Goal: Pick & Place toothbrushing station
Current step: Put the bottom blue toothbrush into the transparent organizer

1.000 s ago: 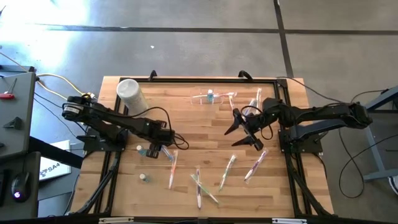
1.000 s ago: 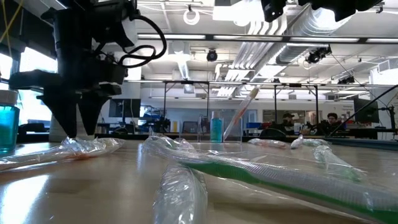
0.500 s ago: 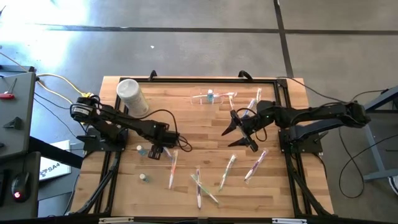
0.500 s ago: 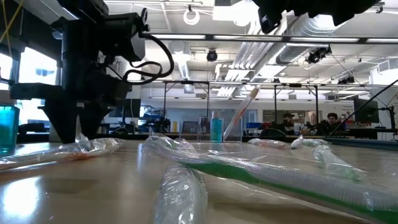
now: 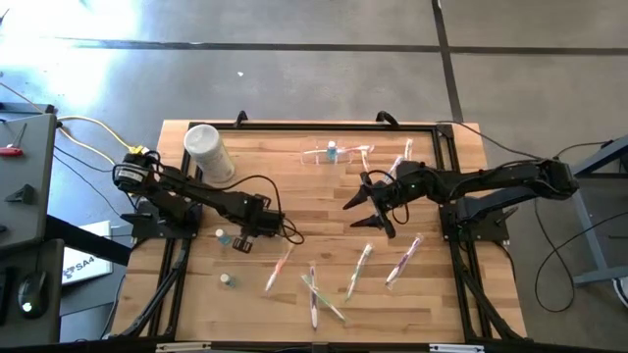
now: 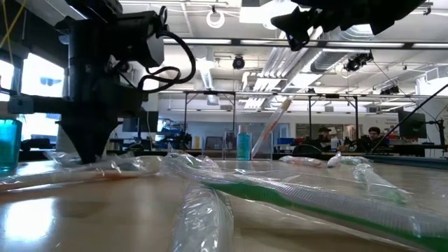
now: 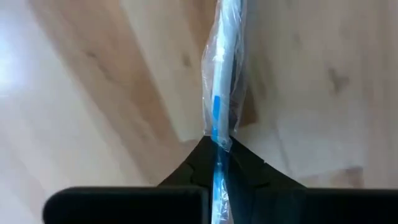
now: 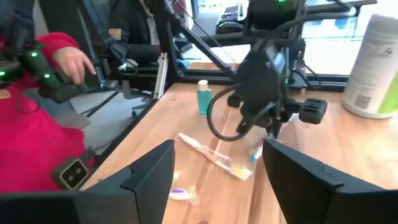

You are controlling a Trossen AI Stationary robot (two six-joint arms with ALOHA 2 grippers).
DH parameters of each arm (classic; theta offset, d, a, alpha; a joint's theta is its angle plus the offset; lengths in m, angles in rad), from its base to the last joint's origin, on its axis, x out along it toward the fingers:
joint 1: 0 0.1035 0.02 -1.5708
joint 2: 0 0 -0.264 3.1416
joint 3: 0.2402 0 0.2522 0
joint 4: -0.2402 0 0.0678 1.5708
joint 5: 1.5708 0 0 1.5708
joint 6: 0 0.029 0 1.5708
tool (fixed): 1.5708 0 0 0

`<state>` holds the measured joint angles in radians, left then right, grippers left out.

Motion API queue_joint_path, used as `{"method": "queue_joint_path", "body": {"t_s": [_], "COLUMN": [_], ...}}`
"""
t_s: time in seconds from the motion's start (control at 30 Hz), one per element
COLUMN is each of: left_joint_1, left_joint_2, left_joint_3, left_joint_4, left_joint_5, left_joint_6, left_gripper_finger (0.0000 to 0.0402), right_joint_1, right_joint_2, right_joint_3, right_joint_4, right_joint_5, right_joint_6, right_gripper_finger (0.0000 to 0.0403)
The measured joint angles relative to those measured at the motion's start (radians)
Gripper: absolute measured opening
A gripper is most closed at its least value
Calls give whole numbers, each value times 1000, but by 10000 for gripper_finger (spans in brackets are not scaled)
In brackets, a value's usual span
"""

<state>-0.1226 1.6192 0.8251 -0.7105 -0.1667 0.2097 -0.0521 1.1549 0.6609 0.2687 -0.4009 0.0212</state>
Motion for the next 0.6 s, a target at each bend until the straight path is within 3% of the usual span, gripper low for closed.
{"method": "queue_joint_path", "body": {"t_s": [0.3, 0.43, 0.6], "left_joint_1": [-99, -172, -299], "left_joint_2": [5, 4, 4], "left_joint_3": [121, 208, 317], "left_joint_4": [-137, -251, -231], "left_joint_5": [-327, -470, -655], "left_joint_6": [75, 166, 368], "left_gripper_finger": [9, 8, 8], "right_joint_1": [0, 0, -1], "right_joint_2": [-2, -2, -2], "right_joint_3": [0, 0, 0], "right_joint_4": [5, 4, 5], "right_joint_5": [40, 150, 300], "right_joint_6": [31, 107, 231], "right_gripper_finger": [237, 237, 237]}}
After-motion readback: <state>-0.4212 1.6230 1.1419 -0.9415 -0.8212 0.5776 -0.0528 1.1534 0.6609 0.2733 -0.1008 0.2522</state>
